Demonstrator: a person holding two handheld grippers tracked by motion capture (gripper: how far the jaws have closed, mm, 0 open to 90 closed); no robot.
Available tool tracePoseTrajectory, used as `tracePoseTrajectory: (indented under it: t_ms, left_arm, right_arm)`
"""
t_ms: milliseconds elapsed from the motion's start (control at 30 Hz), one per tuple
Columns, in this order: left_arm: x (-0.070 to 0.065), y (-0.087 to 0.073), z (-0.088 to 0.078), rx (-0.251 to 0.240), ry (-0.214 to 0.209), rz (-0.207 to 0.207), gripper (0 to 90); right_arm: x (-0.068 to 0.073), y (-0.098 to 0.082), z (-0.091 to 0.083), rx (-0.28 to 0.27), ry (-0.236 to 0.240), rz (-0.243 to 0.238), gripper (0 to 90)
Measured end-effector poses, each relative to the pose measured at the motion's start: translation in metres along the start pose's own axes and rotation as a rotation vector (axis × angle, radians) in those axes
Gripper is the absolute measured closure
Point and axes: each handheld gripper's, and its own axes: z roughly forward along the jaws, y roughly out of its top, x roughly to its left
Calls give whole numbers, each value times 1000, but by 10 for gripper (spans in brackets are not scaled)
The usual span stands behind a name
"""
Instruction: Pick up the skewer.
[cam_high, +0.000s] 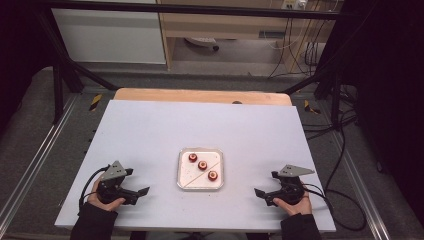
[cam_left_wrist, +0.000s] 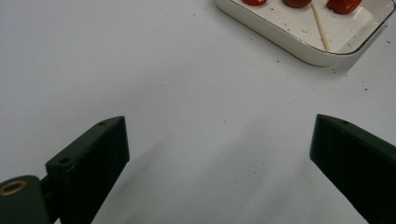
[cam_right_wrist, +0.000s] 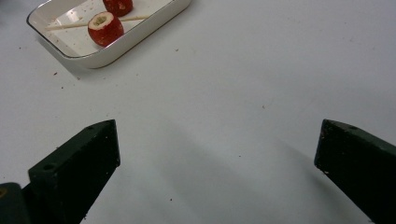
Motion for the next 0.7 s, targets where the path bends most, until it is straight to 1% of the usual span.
tracePoseTrajectory:
  t_ms: [167,233,433,633,700]
  left_arm:
    - [-2,1,0,1,-6,2,45]
    - [-3,2,1,2,-9,7,44]
    - [-6,5,3,8,-10,10,40]
    - [-11,8,5,13,-14,22,39]
    - [-12,9,6,13,-16,16,37]
  right_arm:
    - [0,0,0,-4,0,1,7]
    - [0,1,-1,-5,2,8,8]
    - [0,0,0,-5,-3,1,8]
    - [0,0,0,-7,-1,5,8]
    - [0,1,0,-7,-2,4,7]
